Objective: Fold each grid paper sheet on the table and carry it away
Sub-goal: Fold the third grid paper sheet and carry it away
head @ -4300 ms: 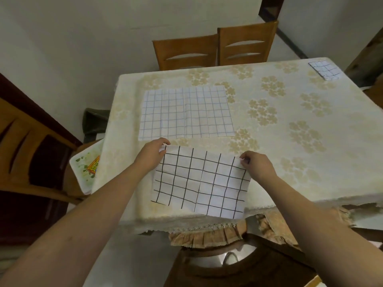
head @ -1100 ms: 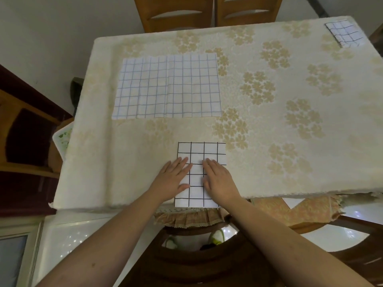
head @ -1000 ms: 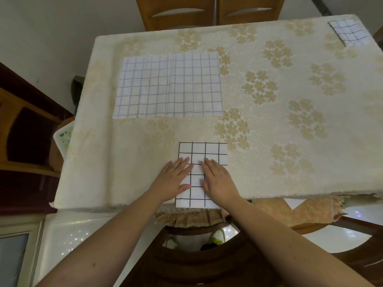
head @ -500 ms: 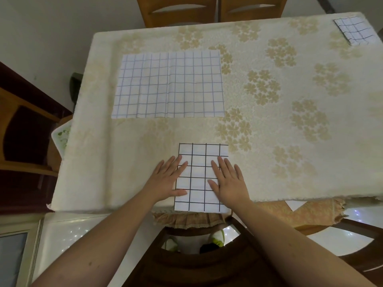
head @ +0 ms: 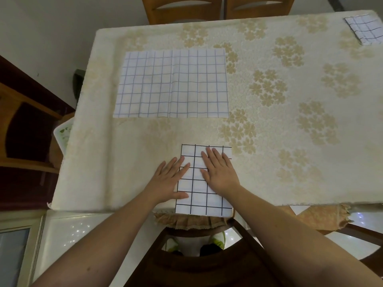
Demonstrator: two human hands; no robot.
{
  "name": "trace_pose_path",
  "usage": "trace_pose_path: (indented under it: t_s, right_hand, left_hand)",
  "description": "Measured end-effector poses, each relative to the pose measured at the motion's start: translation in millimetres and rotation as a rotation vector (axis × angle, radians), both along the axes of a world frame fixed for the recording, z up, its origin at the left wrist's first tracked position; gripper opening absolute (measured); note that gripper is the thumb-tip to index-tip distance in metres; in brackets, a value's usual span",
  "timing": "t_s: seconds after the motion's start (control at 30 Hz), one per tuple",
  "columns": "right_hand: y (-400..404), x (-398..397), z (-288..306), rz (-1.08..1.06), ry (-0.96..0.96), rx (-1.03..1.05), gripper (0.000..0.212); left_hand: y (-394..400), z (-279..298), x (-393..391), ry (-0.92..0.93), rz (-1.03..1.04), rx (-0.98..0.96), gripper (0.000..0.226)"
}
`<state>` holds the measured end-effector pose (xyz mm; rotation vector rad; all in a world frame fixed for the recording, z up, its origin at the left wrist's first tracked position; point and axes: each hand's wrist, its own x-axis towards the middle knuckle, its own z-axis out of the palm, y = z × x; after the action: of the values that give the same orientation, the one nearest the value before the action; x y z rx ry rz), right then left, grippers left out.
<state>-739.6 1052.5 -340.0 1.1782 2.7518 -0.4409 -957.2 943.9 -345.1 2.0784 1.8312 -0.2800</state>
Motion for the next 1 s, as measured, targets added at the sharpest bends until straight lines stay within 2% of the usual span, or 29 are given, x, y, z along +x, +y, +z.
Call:
trace_pose_path:
  t_s: [0.1, 0.37, 0.63, 0.87, 1.0]
  right_hand:
    - [15.1, 9.4, -2.7, 0.003, -0.035, 0.001, 0.064]
    - [36.3, 39.7, -0.1, -0.168, -0.075, -0.011, 0.068]
    - [13.4, 60.2, 9.0, -0.354, -0.123, 0.018, 0.067]
    - [-31.4, 70.9, 10.1, -0.234, -0.062, 0.062, 0.075]
    - [-50.0, 69.2, 13.4, -0.289, -0.020, 0.064, 0.077]
  left_hand:
    - [0.4, -0.1, 0.3, 0.004, -0.004, -0.002, 0.099]
    - [-0.7, 1.5, -0.1, -0.010, 0.000, -0.021, 0.099]
    - [0.4, 5.3, -1.9, -0.075, 0.006, -0.068, 0.117]
    - [4.5, 15.3, 0.4, -0.039, -0.025, -0.165, 0.134]
    - [8.3, 23.7, 5.0, 0.000, -0.032, -0.226, 0.146]
